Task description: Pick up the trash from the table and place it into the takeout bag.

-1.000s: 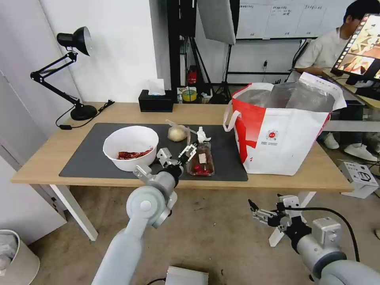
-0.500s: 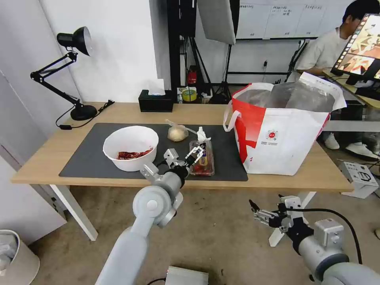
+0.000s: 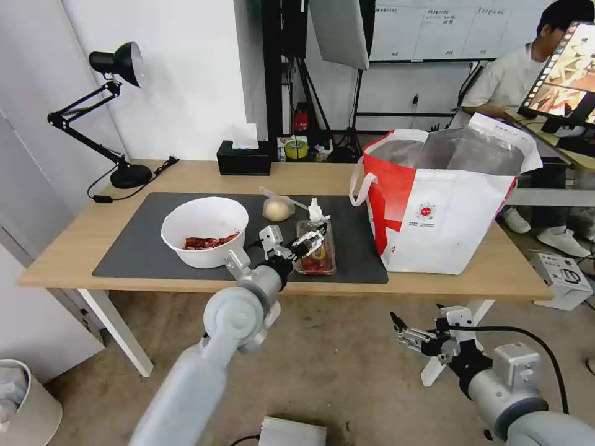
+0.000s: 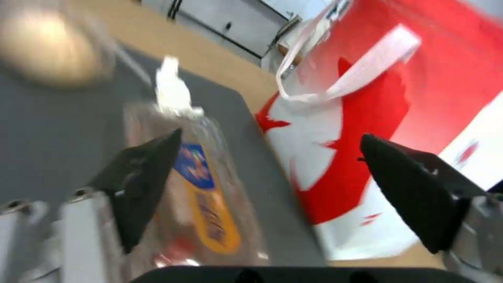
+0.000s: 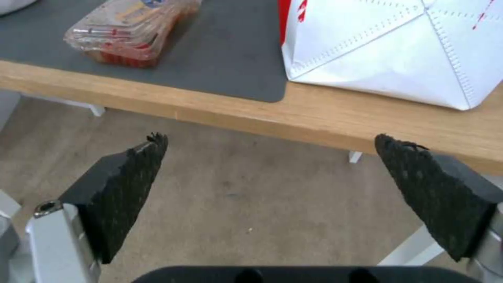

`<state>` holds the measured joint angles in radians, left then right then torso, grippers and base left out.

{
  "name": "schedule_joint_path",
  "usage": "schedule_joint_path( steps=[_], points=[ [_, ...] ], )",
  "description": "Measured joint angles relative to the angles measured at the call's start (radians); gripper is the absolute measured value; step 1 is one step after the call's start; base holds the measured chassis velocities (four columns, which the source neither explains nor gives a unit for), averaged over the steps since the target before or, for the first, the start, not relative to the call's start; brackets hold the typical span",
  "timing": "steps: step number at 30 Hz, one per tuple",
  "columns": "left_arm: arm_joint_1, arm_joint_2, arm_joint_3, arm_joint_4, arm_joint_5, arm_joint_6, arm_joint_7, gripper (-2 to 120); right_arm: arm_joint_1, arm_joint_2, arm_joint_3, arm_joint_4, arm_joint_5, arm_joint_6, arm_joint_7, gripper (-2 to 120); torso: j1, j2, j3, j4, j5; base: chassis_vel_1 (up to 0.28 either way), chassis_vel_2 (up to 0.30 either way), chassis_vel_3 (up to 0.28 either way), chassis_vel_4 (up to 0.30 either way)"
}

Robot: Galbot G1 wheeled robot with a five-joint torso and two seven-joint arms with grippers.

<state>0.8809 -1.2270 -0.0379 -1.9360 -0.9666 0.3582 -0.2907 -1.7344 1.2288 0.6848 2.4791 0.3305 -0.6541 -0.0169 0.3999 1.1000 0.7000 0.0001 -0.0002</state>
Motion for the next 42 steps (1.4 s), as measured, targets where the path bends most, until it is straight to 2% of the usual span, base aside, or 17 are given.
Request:
schedule_joint_path(
  steps=[2,3,5,8,9,10,12,13,16,17,19,21,23,25,27,31,42],
  points=[
    [-0.023,0.036,0.03,0.022,0.096,-0.007,0.064,77,0.004,-0.002,-0.001,-0.004,0.004,0.0,0.0,100,0.0,0.0,0.0,0.0,0.0,0.0,0.0,0.0,0.0],
    [-0.023,0.036,0.03,0.022,0.096,-0.007,0.064,77,0.004,-0.002,-0.001,-0.004,0.004,0.0,0.0,100,0.0,0.0,0.0,0.0,0.0,0.0,0.0,0.0,0.0],
    [-0.061,0.088,0.071,0.059,0.21,-0.029,0.15,65,0.014,-0.008,-0.001,-0.01,0.033,0.002,0.0,100,0.0,0.0,0.0,-0.0001,0.0002,0.0,0.0,0.0,0.0],
    [-0.075,0.105,0.087,0.073,0.24,-0.038,0.173,61,0.018,-0.01,-0.001,-0.014,0.048,0.009,-0.003,100,0.0,0.0,0.0,-0.0002,0.0001,0.0,0.0,0.0,0.0],
    [-0.086,0.119,0.099,0.083,0.26,-0.046,0.188,52,0.022,-0.012,-0.002,-0.019,0.059,0.019,-0.008,100,0.0,0.0,0.0,-0.0001,-0.0001,0.0,0.0,0.0,0.0],
    [-0.086,0.119,0.099,0.083,0.26,-0.046,0.188,52,0.022,-0.012,-0.002,-0.019,0.059,0.019,-0.008,100,0.0,0.0,0.0,-0.0001,-0.0001,0.0,0.0,0.0,0.0],
    [-0.107,0.154,0.122,0.106,0.303,-0.062,0.23,40,0.036,-0.016,-0.002,-0.033,0.099,0.05,-0.018,100,0.0,0.0,0.0,-0.0002,0.0002,0.0,0.0,0.0,0.0],
    [-0.107,0.154,0.122,0.106,0.303,-0.062,0.23,40,0.036,-0.016,-0.002,-0.033,0.099,0.05,-0.018,100,0.0,0.0,0.0,-0.0002,0.0002,0.0,0.0,0.0,0.0],
    [-0.1,0.181,0.128,0.128,0.355,-0.08,0.281,27,0.067,-0.027,-0.012,-0.073,0.16,0.134,-0.021,100,0.0,0.0,0.0,-0.0001,0.0,0.0,0.0,0.0,0.0],
    [-0.1,0.181,0.128,0.128,0.355,-0.08,0.281,27,0.067,-0.027,-0.012,-0.073,0.16,0.134,-0.021,100,0.0,0.0,0.0,-0.0001,0.0,0.0,0.0,0.0,0.0],
    [-0.094,0.192,0.132,0.143,0.396,-0.091,0.307,15,0.09,-0.034,-0.022,-0.105,0.203,0.207,-0.021,100,0.0,0.0,0.0,-0.0001,0.0001,0.0,0.0,0.0,0.0],
    [-0.094,0.193,0.134,0.146,0.405,-0.093,0.31,12,0.097,-0.036,-0.025,-0.113,0.217,0.222,-0.02,100,0.0,0.0,0.0,-0.0001,0.0001,0.0,0.0,0.0,0.0],
    [-0.093,0.197,0.145,0.16,0.442,-0.106,0.327,1,0.126,-0.05,-0.035,-0.139,0.279,0.278,-0.018,100,0.0,0.0,0.0,-0.0001,0.0001,0.0,0.0,0.0,0.0],
    [-0.093,0.197,0.146,0.161,0.444,-0.107,0.328,0,0.128,-0.051,-0.036,-0.141,0.284,0.281,-0.018,100,0.0,0.0,0.0,-0.0001,0.0001,0.0,0.0,0.0,0.0],
    [-0.099,0.199,0.159,0.18,0.48,-0.128,0.343,0,0.172,-0.072,-0.042,-0.168,0.371,0.315,-0.017,100,0.0,0.0,0.0,-0.0001,0.0002,0.0,0.0,0.0,0.0],
    [-0.105,0.198,0.164,0.195,0.494,-0.151,0.36,0,0.221,-0.101,-0.046,-0.2,0.447,0.33,-0.014,100,0.0,0.0,0.0,-0.0001,0.0002,0.0,0.0,0.0,0.0],
    [-0.125,0.2,0.185,0.222,0.512,-0.183,0.407,0,0.322,-0.138,-0.08,-0.273,0.55,0.31,0.022,100,0.0,0.0,0.0,-0.0001,0.0002,0.0,0.0,0.0,0.0]
  ],
)
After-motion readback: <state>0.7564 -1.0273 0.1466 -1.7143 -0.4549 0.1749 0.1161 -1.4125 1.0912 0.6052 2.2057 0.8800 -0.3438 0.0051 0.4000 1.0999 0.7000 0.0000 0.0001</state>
